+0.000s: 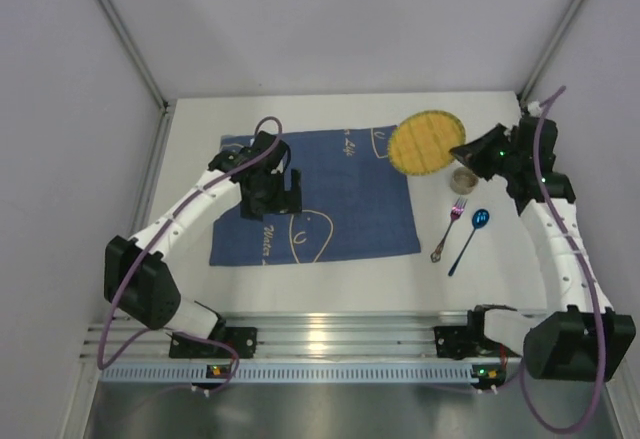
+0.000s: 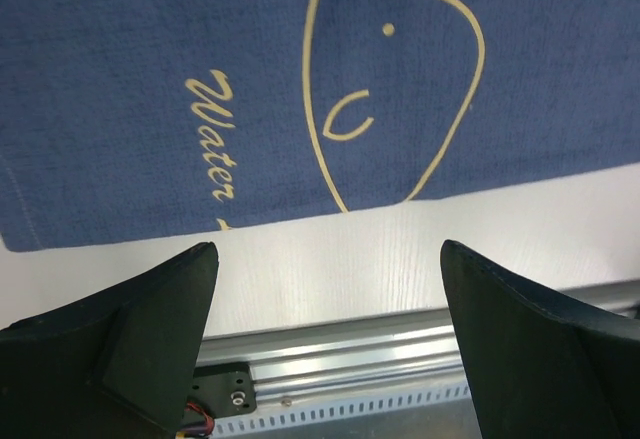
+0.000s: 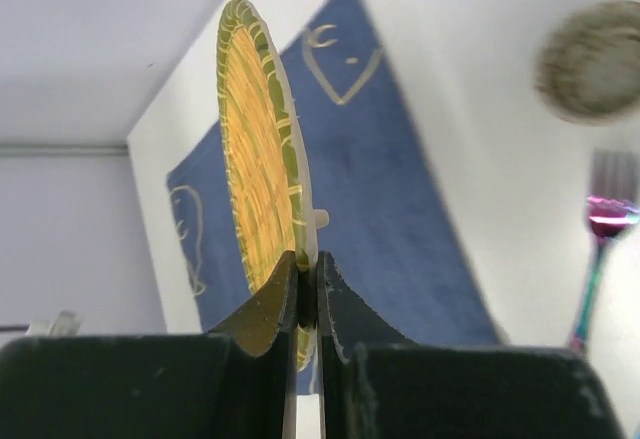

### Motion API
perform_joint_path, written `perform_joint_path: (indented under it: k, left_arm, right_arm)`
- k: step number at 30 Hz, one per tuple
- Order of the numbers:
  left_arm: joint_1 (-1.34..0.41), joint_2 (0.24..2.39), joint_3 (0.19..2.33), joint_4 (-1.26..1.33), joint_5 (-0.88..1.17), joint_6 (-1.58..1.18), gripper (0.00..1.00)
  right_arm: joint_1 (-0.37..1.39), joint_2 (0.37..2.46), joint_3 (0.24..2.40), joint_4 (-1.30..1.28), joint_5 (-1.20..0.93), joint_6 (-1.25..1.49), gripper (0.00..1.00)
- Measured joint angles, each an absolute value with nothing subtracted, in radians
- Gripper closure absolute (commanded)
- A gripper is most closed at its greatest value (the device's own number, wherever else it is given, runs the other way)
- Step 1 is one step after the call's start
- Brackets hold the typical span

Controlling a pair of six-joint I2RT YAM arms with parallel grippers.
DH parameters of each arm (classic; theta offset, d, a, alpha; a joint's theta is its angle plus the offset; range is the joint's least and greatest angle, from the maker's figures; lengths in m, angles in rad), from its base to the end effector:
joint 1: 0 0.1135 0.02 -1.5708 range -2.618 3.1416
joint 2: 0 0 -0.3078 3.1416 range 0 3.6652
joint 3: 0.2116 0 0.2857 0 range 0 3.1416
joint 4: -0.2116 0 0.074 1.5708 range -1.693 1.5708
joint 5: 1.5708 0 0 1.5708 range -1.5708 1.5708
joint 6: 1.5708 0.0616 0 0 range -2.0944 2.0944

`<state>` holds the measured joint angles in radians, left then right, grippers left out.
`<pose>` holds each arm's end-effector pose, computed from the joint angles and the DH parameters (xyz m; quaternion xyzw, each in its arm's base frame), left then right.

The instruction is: Set the dinner table for one person

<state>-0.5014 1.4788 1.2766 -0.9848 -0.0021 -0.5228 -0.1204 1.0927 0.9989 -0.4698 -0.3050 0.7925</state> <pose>0.2879 -0.1576 0.2969 -0.0107 0.9816 -0.0926 0.1668 0.2746 -0.0146 0.3494 0.3158 0.8094 0.2829 0.4064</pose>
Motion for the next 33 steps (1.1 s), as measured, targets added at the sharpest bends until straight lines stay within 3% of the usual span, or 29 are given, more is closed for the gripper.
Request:
perform_joint_path:
  k: [4,9,14,21,33]
  left_arm:
    - [-0.501,1.454,1.296,-0.989,-0.121,-0.556,0.02]
    - [-0.496,1.373,1.311,-1.005,-0.262,-0.590,0.02]
    - [-0.471,1.235,1.295,-1.003,-0.313,-0.606,0.02]
    - [-0.465,1.126,1.187,-1.017,-0.324,-0.648,0.02]
    - [-0.465,1.131,1.173,-1.026,-0.323,-0.660,0.02]
  right_arm:
    - [0.076,1.224,1.155,-0.413,-0.358,0.818,1.00]
    - [0.323,1.452,1.196,-0.305,-0.438,0.881,1.00]
    - [0.465,1.716,1.294,-0.262,-0.486,0.926,1.00]
    - [0.537,1.992,1.484,-0.194,-0.505,0.947,1.00]
    - [0.519,2.056,1.421,-0.187,-0.447,0.910,0.97]
